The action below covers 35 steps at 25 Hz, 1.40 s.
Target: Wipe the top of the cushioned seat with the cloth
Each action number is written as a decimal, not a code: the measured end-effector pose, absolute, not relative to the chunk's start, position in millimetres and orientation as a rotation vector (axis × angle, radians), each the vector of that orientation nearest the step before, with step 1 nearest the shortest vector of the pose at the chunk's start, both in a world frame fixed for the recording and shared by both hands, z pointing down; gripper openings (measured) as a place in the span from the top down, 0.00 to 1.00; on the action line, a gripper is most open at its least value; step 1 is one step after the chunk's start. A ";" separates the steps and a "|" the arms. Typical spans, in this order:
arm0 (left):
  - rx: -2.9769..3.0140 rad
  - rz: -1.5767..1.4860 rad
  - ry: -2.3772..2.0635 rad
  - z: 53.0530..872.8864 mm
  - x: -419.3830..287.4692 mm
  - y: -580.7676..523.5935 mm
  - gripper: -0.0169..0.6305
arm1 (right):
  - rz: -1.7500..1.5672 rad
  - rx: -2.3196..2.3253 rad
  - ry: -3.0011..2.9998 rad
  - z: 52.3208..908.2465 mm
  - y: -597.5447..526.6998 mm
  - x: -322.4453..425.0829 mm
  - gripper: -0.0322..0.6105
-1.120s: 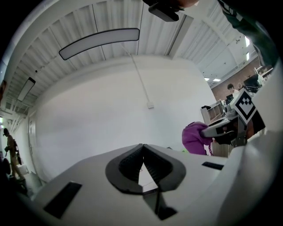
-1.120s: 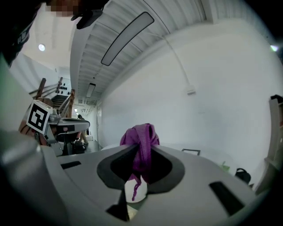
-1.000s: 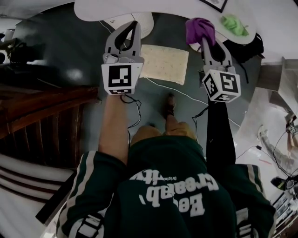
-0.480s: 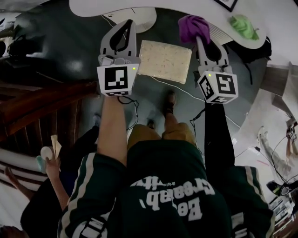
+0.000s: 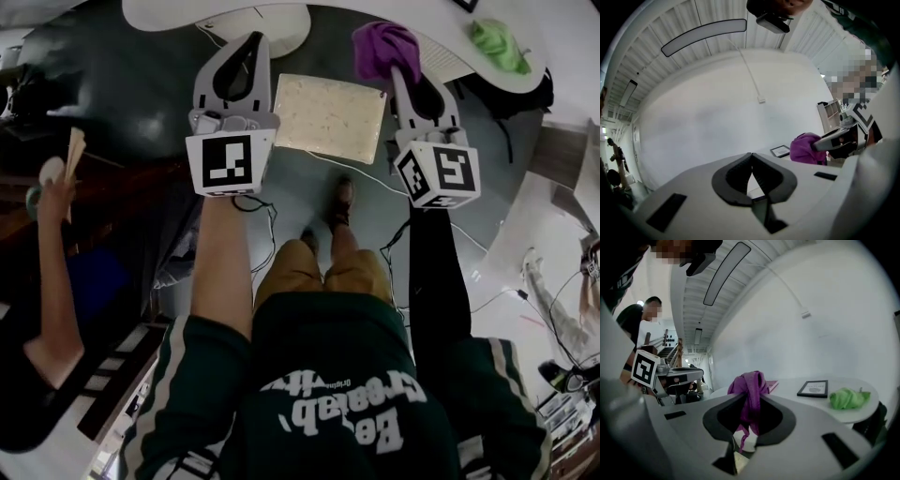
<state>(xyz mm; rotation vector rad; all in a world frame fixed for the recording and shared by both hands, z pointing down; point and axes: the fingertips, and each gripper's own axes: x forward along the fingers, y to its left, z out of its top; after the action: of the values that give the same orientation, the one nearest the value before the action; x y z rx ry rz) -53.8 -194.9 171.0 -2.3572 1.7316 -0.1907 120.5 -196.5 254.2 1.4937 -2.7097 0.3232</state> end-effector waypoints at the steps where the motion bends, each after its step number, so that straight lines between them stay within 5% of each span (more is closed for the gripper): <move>1: -2.361 -0.190 1.728 172.9 -52.2 -195.7 0.95 | 0.333 1.496 -2.707 258.3 -196.5 121.0 0.85; 20: -2.454 -0.201 1.661 261.2 -50.5 -212.5 0.95 | 0.413 1.497 -2.633 346.1 -205.3 114.5 0.85; 35: -2.524 -0.179 1.596 327.0 -107.5 -244.7 0.95 | 0.561 1.496 -2.526 430.4 -219.1 41.6 0.85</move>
<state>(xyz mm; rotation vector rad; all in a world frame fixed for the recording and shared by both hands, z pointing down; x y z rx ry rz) -107.5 -244.7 327.0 -2.5244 1.5959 -0.1788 41.6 -219.1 430.4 1.4964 -2.5261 0.5609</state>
